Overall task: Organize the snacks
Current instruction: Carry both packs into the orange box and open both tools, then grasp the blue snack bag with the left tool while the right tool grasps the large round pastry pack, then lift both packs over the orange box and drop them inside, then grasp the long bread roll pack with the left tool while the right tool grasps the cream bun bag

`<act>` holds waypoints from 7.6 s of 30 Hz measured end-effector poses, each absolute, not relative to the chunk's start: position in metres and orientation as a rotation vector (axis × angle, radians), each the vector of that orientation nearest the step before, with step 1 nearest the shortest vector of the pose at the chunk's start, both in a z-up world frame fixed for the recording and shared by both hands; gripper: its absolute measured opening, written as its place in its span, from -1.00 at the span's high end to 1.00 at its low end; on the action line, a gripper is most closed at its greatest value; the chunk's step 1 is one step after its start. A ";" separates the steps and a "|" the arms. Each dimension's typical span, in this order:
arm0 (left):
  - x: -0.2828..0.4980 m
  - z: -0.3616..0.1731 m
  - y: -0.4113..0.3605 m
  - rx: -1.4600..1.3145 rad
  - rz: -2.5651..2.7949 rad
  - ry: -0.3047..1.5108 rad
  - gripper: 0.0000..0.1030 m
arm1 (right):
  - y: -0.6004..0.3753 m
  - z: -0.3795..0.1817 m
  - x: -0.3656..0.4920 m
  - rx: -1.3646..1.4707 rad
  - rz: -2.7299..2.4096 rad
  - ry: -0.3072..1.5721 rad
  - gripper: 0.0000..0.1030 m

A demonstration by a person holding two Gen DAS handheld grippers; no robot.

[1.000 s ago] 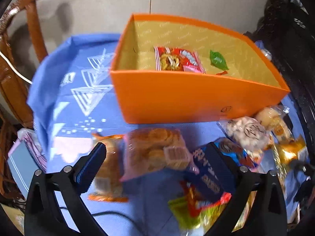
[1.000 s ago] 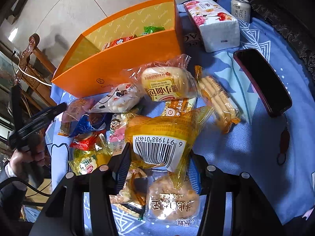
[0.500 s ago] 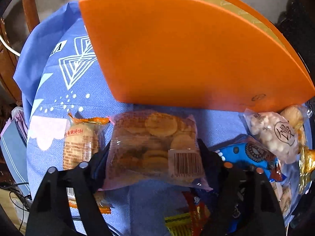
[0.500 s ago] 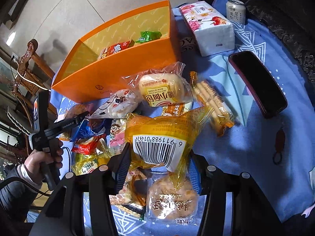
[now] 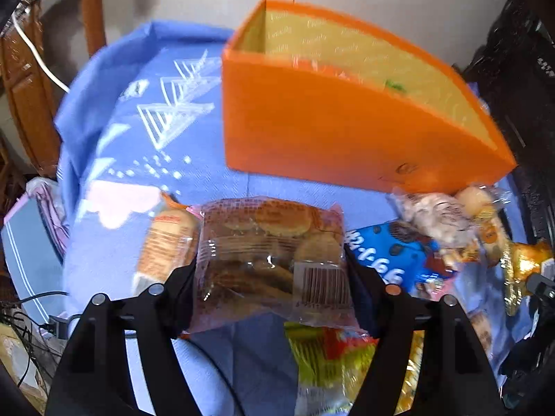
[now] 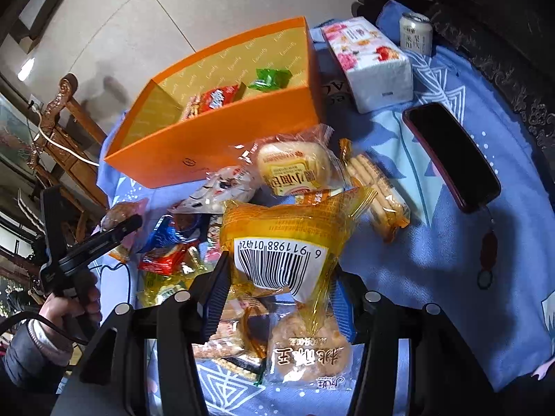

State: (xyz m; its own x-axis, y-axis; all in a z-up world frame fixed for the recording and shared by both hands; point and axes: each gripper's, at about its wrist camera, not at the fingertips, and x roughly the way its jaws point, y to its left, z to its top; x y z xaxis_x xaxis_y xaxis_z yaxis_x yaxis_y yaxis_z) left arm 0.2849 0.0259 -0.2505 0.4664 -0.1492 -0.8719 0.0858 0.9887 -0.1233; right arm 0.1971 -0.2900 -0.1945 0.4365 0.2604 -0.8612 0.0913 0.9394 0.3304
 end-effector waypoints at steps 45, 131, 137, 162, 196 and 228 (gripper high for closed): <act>0.339 -0.041 -0.026 0.026 -0.139 0.710 -0.92 | -0.259 -0.035 0.308 0.150 0.194 0.735 -0.92; 0.243 -0.198 -0.012 0.168 -0.671 0.891 0.18 | -0.276 -0.179 0.134 0.252 -0.052 1.154 -0.50; 0.240 -0.147 -0.001 0.097 -0.600 0.818 0.18 | -0.266 -0.129 0.159 0.219 0.029 1.024 -0.50; 0.347 -0.022 -0.008 -0.043 -0.258 0.631 -0.92 | -0.249 -0.021 0.320 0.151 0.182 0.722 -0.93; 0.227 -0.149 0.063 -0.095 -0.152 0.867 -0.92 | -0.280 -0.239 0.293 0.170 -0.060 1.093 -0.93; 0.302 -0.302 0.088 0.007 -0.110 1.146 -0.84 | -0.261 -0.160 0.239 0.269 0.135 0.972 0.13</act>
State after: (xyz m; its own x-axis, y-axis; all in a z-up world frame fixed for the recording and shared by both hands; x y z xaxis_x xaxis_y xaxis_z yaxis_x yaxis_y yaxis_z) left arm 0.3024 0.0877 -0.3025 0.4071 -0.0841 -0.9095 0.0912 0.9945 -0.0511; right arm 0.2389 -0.2605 -0.1597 0.5590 0.2325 -0.7959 0.0074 0.9584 0.2852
